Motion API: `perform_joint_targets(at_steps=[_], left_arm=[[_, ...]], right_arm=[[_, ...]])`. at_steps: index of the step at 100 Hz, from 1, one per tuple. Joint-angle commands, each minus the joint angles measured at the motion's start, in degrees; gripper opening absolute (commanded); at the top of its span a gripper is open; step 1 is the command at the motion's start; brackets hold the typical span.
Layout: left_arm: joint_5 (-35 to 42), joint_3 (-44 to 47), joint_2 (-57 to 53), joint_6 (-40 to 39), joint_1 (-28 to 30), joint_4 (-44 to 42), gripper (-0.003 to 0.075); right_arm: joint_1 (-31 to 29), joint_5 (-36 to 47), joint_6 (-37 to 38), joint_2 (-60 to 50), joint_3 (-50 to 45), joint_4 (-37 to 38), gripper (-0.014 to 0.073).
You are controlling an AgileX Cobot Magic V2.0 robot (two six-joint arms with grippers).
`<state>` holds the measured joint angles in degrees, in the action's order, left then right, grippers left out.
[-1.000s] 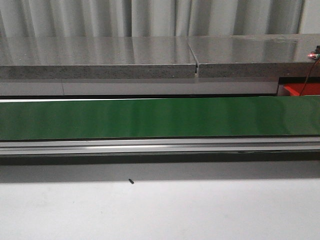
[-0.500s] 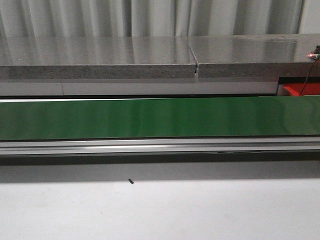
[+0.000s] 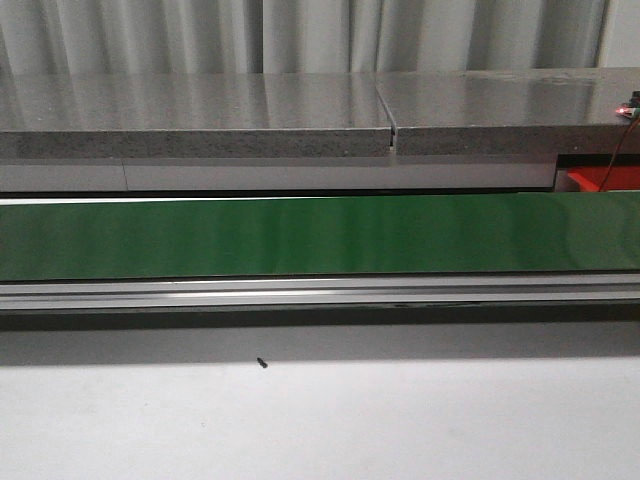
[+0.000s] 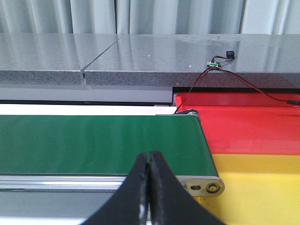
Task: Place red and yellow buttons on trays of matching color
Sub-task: 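Lower the left gripper and grasp a red button, then lift the red button and set it on the conveyor belt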
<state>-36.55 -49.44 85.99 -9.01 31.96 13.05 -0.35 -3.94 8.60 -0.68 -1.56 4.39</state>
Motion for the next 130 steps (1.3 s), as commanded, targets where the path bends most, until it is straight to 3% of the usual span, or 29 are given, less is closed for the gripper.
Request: perform_joint_targets(at_steps=[1,33,53,64,105,130], left_arm=[[1.24,-2.22,0.52,0.10,-0.29,1.09,0.0425],[3.26,-2.68,3.04,0.41,-0.29,1.09,0.0405],[2.88,-2.68,3.16,1.43,-0.29,1.09,0.0197],[2.06,-2.68,2.56,1.57,-0.29,0.87,0.0137],[-5.90,-2.99,-14.78,3.06,-0.29,-1.54,0.0136],[-12.12,-10.14,-16.00,4.67,-4.32,-1.05,0.0136]], right_arm=[[0.04,4.61,-0.27,-0.92,0.92,0.60,-0.0066],[0.04,4.61,-0.27,-0.92,0.92,0.60,-0.0066],[0.04,4.61,-0.27,-0.92,0.92,0.60,-0.0066],[0.04,4.61,-0.27,-0.92,0.92,0.60,-0.0066],[0.04,4.61,-0.27,-0.92,0.92,0.60,-0.0066],[0.04,4.61,-0.27,-0.92,0.92,0.60,-0.0066]])
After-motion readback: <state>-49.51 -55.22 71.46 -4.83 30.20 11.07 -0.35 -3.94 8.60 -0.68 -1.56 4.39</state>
